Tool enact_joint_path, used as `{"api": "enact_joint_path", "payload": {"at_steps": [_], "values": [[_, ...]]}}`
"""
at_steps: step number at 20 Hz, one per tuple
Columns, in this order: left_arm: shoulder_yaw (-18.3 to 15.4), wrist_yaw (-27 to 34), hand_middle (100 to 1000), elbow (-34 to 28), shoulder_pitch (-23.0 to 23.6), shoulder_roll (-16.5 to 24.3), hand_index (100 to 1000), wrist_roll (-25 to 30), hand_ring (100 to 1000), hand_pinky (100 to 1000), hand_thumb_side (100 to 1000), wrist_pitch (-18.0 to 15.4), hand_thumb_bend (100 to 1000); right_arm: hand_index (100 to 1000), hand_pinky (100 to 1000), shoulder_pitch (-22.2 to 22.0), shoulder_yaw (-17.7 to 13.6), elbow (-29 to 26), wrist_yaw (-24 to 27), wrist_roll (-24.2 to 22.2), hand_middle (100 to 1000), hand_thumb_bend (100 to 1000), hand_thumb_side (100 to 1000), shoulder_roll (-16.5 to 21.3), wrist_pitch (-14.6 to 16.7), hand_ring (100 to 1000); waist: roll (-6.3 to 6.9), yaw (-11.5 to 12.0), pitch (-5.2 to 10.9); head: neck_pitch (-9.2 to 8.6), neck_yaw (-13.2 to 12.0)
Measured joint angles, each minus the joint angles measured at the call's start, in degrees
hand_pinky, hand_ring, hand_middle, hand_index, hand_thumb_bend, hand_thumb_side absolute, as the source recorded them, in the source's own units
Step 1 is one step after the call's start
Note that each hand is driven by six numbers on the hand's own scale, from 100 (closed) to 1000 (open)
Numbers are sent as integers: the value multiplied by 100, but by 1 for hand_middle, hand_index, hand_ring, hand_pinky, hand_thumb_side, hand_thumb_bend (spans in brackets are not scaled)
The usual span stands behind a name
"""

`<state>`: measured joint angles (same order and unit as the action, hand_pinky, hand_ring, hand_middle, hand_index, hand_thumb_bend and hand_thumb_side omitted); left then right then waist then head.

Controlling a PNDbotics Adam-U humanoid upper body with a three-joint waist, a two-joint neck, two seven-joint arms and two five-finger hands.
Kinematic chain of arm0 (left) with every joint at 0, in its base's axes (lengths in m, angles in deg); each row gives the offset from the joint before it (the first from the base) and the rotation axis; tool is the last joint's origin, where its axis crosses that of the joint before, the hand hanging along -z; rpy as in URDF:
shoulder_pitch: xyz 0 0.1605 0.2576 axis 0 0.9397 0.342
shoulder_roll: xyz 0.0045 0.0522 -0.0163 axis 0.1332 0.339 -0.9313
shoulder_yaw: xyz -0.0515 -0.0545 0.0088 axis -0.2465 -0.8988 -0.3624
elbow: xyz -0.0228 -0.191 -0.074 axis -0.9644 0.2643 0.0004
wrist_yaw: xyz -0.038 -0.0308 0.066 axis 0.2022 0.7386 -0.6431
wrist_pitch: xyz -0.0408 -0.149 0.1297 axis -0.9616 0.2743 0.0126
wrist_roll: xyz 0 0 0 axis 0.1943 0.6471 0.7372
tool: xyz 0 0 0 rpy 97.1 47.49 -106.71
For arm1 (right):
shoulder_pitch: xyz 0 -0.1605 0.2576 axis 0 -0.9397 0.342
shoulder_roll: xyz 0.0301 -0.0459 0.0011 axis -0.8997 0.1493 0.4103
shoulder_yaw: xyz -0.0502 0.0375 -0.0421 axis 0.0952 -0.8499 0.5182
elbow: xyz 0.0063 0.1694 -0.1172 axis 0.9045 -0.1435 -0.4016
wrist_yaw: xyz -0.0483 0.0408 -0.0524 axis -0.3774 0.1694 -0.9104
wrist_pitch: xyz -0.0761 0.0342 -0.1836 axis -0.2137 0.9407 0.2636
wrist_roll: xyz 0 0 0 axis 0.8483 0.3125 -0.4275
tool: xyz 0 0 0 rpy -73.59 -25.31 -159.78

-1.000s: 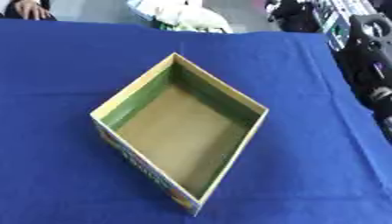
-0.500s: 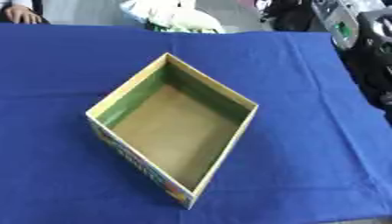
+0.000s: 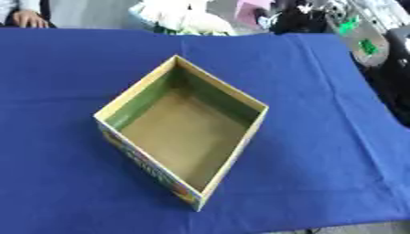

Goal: Pick up objects on the table and place them in the box.

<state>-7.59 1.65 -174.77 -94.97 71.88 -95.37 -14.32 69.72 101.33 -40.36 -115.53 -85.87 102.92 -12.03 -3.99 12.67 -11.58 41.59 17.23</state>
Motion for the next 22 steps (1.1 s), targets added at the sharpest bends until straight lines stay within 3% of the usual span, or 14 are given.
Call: {"api": "enact_joint_path", "payload": {"at_steps": [3,6,11,13,22], "values": [[-8,5,1000,0,0,0,686,-6,866,881,815,3,100,692,819,-66,32,-127,59,-9,519,100,597,-45,-3,760,0,-30,26,15,-25],[-23,14,1000,0,2,0,686,-22,865,880,816,20,100,692,815,-352,81,-409,181,21,519,100,597,-265,26,760,0,-75,77,18,-78],[-27,18,1000,0,4,0,685,-21,866,881,818,27,100,685,839,-414,264,-767,248,-121,523,100,608,-505,27,752,-11,-43,79,24,-102],[-27,18,1000,0,5,0,684,-19,866,882,821,32,100,684,801,-461,332,-806,254,-153,520,100,625,-595,43,729,-32,-25,79,24,-116],[-26,17,1000,0,10,0,683,-3,866,883,825,64,100,682,806,-635,605,-817,548,30,529,100,622,-917,162,731,-76,86,79,24,-143]]}}
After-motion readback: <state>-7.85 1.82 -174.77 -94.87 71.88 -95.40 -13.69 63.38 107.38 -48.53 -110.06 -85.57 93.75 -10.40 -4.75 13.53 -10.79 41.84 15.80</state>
